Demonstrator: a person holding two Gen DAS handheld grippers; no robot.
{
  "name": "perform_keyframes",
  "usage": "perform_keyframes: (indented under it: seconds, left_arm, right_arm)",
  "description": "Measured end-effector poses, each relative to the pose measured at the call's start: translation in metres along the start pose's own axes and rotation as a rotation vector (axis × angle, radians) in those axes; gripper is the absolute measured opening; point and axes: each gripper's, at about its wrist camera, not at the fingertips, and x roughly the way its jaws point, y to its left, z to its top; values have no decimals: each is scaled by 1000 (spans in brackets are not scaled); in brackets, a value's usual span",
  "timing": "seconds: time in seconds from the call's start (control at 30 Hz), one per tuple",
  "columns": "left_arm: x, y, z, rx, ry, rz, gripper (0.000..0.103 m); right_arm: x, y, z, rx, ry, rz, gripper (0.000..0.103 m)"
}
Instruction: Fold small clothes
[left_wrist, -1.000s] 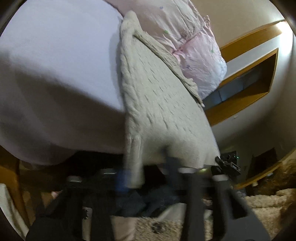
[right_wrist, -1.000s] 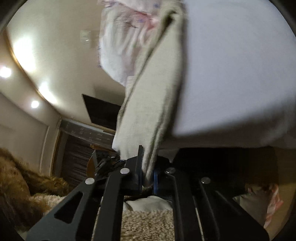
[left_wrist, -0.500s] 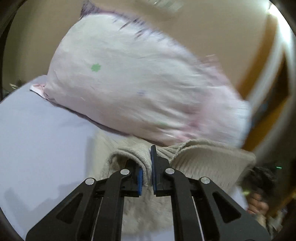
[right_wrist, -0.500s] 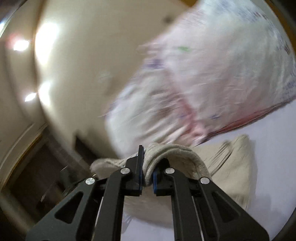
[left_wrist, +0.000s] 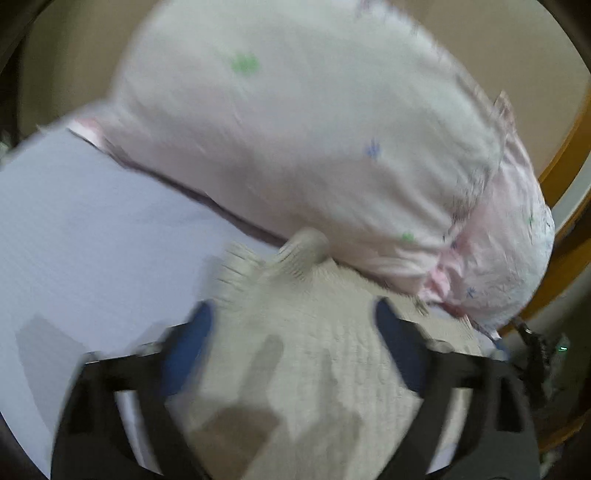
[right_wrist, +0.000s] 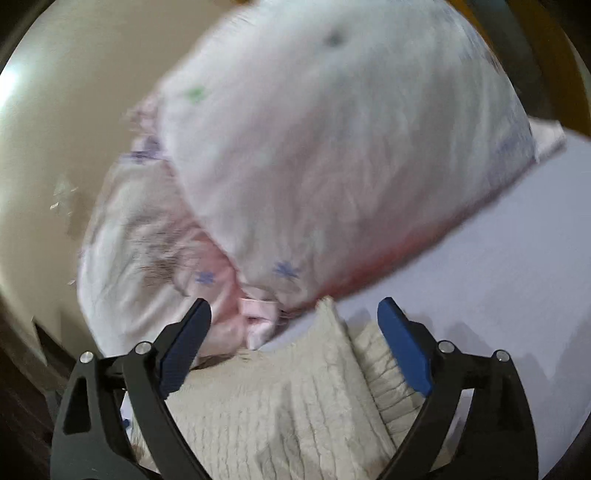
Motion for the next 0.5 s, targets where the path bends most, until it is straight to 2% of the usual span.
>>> perform_keyframes:
  seconds: [0.03, 0.07, 0.2, 0.27, 0.37, 0.47, 0.5]
  left_arm:
    - [-3, 4, 0, 6, 3, 7, 94]
    - [-4, 11, -1, 7, 38, 14, 92]
    - [11, 37, -10, -44, 144, 26, 71]
    - [21, 44, -17, -75, 184, 11, 67]
    - [27, 42, -29, -76, 179, -16, 64]
    - [29, 33, -40, -83, 188, -57, 41]
    - [31, 31, -43, -96, 210, -71, 20]
  right_arm:
    - [-2, 1, 0, -18, -10, 3, 92]
    - [-2, -1, 0, -26, -6, 7, 92]
    - [6, -13, -2, 17, 54, 36, 92]
    - [14, -13, 0, 28, 67, 42, 92]
    - [2, -22, -3, 33, 70, 64, 92]
    - [1, -27, -1, 55, 86, 93, 92]
    - [1, -29, 0, 62, 92, 99, 92]
